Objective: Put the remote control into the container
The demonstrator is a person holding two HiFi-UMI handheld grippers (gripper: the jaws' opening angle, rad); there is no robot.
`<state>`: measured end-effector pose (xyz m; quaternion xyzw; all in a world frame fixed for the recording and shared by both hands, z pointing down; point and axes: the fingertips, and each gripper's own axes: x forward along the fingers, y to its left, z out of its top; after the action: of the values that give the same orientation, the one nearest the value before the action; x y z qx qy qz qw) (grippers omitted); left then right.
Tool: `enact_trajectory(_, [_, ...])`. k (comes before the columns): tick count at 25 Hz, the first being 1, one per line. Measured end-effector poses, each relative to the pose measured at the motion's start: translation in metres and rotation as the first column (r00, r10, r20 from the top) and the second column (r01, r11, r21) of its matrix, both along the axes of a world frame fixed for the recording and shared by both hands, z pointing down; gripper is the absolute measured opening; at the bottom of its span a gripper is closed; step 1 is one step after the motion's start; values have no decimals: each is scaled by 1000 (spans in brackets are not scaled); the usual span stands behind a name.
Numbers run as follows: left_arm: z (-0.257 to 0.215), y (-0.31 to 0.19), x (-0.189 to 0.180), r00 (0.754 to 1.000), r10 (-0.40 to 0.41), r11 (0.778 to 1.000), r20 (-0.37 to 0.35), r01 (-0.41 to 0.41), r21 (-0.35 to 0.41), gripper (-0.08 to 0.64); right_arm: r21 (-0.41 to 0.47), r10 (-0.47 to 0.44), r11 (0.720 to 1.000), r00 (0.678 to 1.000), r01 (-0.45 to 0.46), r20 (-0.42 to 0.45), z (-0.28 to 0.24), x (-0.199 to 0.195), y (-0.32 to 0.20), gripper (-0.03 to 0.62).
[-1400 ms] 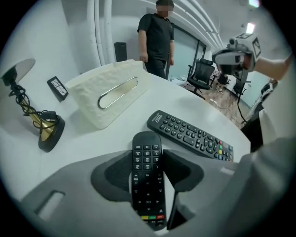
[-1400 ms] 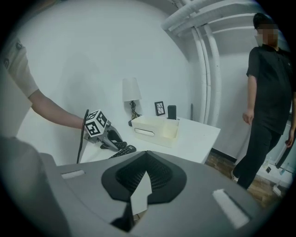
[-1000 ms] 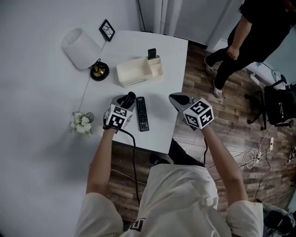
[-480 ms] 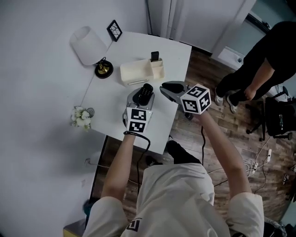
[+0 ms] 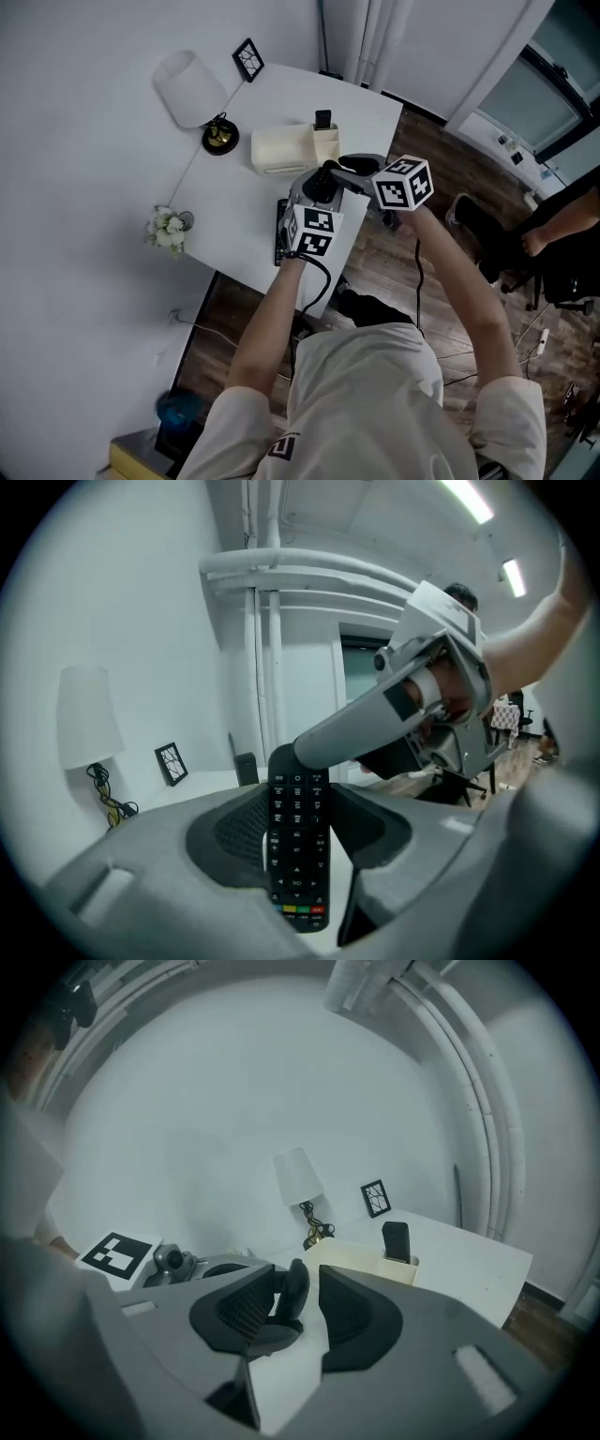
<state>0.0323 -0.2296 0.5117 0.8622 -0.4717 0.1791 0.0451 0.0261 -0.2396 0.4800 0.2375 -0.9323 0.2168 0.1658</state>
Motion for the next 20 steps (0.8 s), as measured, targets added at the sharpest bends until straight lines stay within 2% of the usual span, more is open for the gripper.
enact_trajectory(2, [-3,-6,3,1000,-21,1000,15,21,16,207,-19,-30,999,1000,31,8,3,-4,-8,141])
enact_trajectory(3, [-5,-9,5,999,-35,999,21,35,22,207,-30,-47,998,999,48,19,3,-5,-11,104])
enact_trajectory(6, [-6,-15,7,997,-76,997,17,76,27,207,-60,-99,993,994,101,44,2,-5,-17,95])
enact_trajectory(10, [-4,-30,5,990,-144,989,2,144,27,210,-54,-196,979,980,197,21,4,-9,-31,94])
enact_trajectory(16, [0,-44,-1,976,-219,976,-13,219,-15,209,3,-295,955,954,296,-56,-1,-10,-69,84])
enact_trajectory(18, [3,-45,2,973,-229,973,-16,228,-22,209,55,-302,950,950,307,-86,-7,-6,-83,84])
enact_trajectory(20, [7,-47,3,970,-241,970,-21,241,-30,209,141,-316,933,942,330,-112,-15,-4,-95,84])
